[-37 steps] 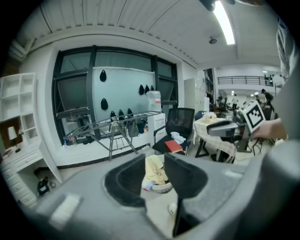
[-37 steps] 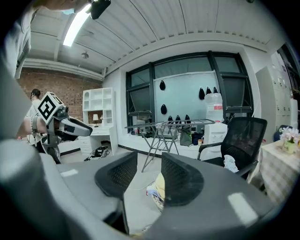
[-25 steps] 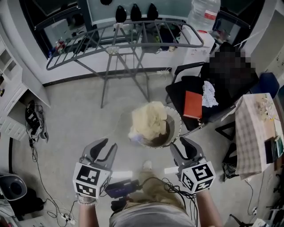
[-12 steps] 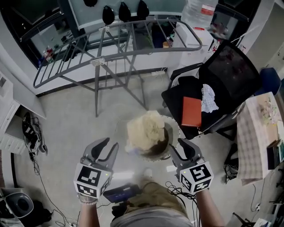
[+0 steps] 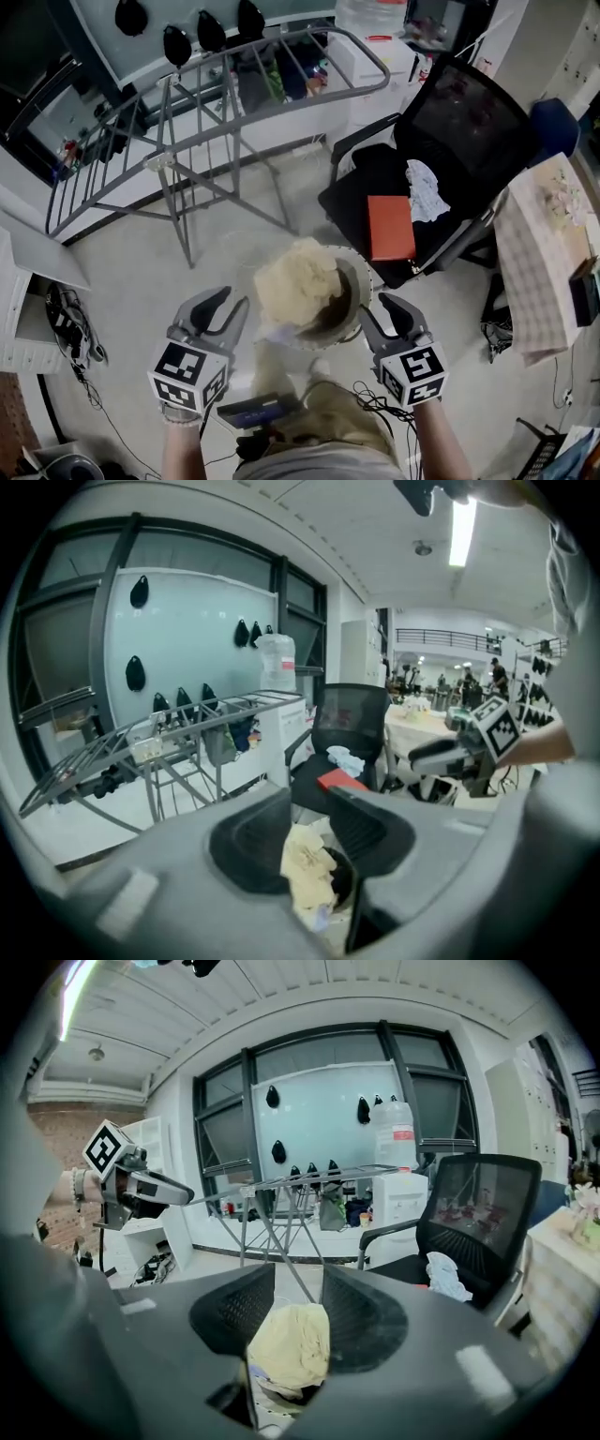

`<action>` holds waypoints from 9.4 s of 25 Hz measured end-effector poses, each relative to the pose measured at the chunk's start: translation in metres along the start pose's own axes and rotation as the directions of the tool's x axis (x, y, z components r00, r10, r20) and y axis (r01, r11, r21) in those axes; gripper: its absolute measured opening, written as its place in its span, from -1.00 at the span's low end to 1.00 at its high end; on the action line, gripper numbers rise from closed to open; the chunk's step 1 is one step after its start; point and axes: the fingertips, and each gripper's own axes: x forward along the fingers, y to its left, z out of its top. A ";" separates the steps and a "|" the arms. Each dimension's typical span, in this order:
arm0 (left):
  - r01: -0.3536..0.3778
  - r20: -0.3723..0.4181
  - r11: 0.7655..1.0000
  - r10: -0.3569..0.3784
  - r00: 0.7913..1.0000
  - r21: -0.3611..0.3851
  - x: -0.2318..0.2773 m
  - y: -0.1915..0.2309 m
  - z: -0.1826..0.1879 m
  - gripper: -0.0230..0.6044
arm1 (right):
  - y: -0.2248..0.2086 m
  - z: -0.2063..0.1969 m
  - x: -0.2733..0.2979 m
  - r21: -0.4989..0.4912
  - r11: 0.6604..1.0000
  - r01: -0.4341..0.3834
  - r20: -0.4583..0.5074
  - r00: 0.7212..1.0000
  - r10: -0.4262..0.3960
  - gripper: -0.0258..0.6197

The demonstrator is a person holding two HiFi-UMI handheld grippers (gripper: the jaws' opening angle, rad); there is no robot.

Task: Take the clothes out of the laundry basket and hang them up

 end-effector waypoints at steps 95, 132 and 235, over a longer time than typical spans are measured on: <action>0.436 -0.331 0.900 -0.409 0.850 0.008 0.386 0.172 -0.276 -0.41 | -0.150 -0.367 0.395 -0.204 0.963 0.176 -0.586 0.766 -0.264 -0.88; 0.358 -0.100 0.929 -0.349 0.932 0.094 0.183 0.100 -0.014 -0.29 | -0.037 0.159 0.129 -0.840 0.487 0.238 0.093 0.949 -0.302 -0.87; -0.210 0.077 0.895 0.196 0.978 0.393 0.050 0.232 0.180 -0.92 | -0.071 0.355 0.070 -0.759 0.460 0.460 0.412 0.887 -0.207 -0.87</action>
